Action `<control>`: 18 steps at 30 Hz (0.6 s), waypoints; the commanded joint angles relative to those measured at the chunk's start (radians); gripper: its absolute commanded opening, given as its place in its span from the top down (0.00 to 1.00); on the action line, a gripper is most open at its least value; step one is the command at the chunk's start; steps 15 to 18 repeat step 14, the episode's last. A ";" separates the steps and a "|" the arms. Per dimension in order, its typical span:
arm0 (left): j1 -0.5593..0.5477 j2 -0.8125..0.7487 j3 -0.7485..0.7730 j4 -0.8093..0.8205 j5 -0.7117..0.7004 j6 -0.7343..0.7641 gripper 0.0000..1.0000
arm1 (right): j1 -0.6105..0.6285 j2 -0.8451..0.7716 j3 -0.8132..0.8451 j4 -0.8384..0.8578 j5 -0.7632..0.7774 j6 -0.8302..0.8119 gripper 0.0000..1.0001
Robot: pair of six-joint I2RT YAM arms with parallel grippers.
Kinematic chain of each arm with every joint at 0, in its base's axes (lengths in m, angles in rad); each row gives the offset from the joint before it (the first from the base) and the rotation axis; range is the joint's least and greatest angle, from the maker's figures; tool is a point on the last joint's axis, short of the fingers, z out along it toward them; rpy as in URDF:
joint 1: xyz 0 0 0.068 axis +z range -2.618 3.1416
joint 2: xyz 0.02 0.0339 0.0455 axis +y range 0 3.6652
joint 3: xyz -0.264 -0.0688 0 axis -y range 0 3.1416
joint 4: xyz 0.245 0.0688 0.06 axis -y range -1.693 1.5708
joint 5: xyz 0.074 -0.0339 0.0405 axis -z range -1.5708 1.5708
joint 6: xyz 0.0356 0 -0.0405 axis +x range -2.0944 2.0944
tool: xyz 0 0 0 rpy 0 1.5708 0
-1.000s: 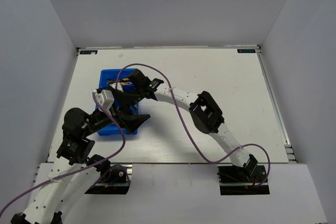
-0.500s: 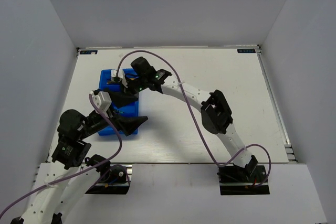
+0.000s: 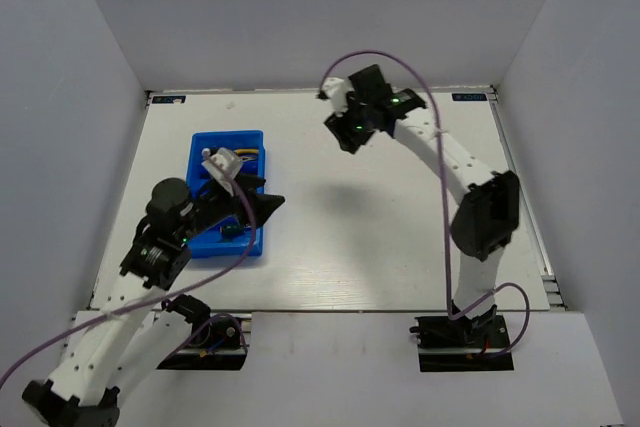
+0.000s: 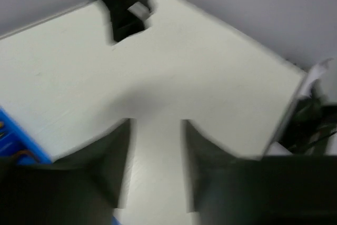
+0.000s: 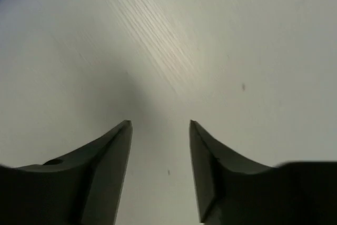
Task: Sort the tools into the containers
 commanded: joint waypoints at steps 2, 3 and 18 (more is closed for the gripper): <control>0.002 0.140 0.006 -0.049 -0.092 0.116 0.11 | -0.117 -0.291 -0.236 -0.155 -0.016 0.051 0.32; 0.002 0.175 0.015 -0.028 -0.092 0.130 0.04 | -0.116 -0.328 -0.275 -0.152 -0.004 0.033 0.26; 0.002 0.184 -0.068 0.094 -0.129 0.149 0.00 | -0.125 -1.015 -0.897 0.065 0.189 0.182 0.09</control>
